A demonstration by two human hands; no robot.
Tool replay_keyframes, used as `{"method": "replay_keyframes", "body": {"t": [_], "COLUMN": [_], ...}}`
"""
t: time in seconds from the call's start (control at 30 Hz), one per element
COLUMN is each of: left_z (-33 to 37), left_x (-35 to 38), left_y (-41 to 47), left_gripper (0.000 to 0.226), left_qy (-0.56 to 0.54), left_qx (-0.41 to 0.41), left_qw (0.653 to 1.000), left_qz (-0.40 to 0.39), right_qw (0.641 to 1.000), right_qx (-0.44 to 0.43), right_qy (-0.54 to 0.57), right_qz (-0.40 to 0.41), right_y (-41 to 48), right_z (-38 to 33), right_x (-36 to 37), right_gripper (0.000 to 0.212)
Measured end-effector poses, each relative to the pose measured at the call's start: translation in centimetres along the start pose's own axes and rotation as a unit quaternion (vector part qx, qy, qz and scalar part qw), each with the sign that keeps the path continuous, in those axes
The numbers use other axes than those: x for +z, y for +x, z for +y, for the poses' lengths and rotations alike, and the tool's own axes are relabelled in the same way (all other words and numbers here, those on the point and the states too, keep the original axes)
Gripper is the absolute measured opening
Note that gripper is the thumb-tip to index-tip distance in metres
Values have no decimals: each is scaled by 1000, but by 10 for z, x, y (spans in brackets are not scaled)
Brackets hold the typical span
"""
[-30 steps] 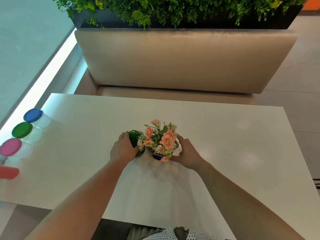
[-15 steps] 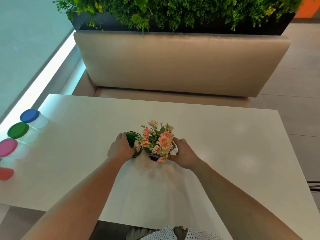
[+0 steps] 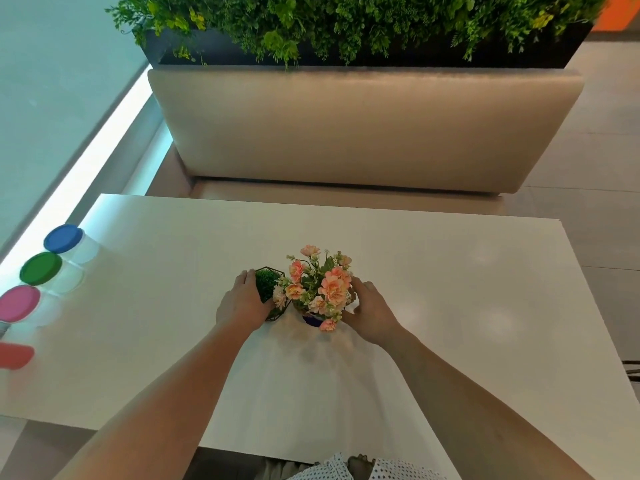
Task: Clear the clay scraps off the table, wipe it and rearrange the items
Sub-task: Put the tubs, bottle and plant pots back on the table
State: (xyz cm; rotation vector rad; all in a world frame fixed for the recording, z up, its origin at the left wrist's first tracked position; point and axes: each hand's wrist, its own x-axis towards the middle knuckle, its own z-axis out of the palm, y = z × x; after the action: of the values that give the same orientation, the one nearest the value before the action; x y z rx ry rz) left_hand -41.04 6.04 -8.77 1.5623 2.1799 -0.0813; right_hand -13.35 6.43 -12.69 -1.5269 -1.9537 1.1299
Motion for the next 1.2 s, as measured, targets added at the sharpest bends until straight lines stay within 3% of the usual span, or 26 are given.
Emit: {"method": "replay_keyframes", "body": {"t": [0.17, 0.37, 0.43, 0.57, 0.63, 0.83, 1.03, 1.2], "left_z": [-5, -2, 0, -1, -5, -42, -106, -165], "left_x": [-2, -7, -5, 7, 16, 33, 15, -17], "left_y": [-11, -30, -38, -59, -72, -119, -142, -127], "left_gripper": [86, 68, 64, 61, 61, 57, 53, 55], "left_qy": [-88, -238, -248, -261, -276, -317, -333, -338], "left_qx": [11, -77, -96, -116, -123, -162, -228, -239], "left_qw": [996, 964, 959, 953, 949, 928, 900, 887], "left_qz": [21, 93, 100, 97, 95, 107, 163, 204], "right_qw": [999, 998, 995, 981, 971, 948, 944, 956], "right_qx": [20, 61, 95, 140, 119, 17, -68, -88], "right_qy": [32, 18, -6, -83, -107, -85, -38, 4], "right_qz": [14, 7, -12, -108, -178, -306, -322, -280], "right_y": [-7, -23, -28, -42, -48, -59, -50, -19], "right_z": [-2, -2, 0, 8, 8, -40, -123, -185], "right_x": [1, -6, -12, -18, -13, 25, 58, 90], "right_gripper": [85, 87, 74, 24, 12, 11, 19, 17]}}
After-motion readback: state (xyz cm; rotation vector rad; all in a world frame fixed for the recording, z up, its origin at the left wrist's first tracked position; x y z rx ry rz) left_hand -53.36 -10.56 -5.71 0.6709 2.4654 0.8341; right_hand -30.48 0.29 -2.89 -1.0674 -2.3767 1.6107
